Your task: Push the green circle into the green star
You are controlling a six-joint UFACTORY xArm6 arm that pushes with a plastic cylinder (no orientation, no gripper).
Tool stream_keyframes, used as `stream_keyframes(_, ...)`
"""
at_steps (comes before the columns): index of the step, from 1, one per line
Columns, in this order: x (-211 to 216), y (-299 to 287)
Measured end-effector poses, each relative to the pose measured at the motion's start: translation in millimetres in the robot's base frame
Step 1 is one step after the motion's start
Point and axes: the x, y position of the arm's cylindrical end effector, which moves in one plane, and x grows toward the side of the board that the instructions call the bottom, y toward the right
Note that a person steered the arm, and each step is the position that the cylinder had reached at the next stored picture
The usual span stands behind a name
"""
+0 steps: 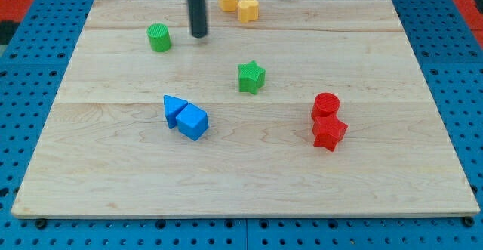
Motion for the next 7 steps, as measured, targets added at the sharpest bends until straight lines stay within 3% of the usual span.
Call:
stream_keyframes(1,-23,-17)
stream_keyframes(2,-2,-49)
stream_keyframes(3,40,-56)
stream_keyframes(5,82,-76)
stream_keyframes(7,83,-14)
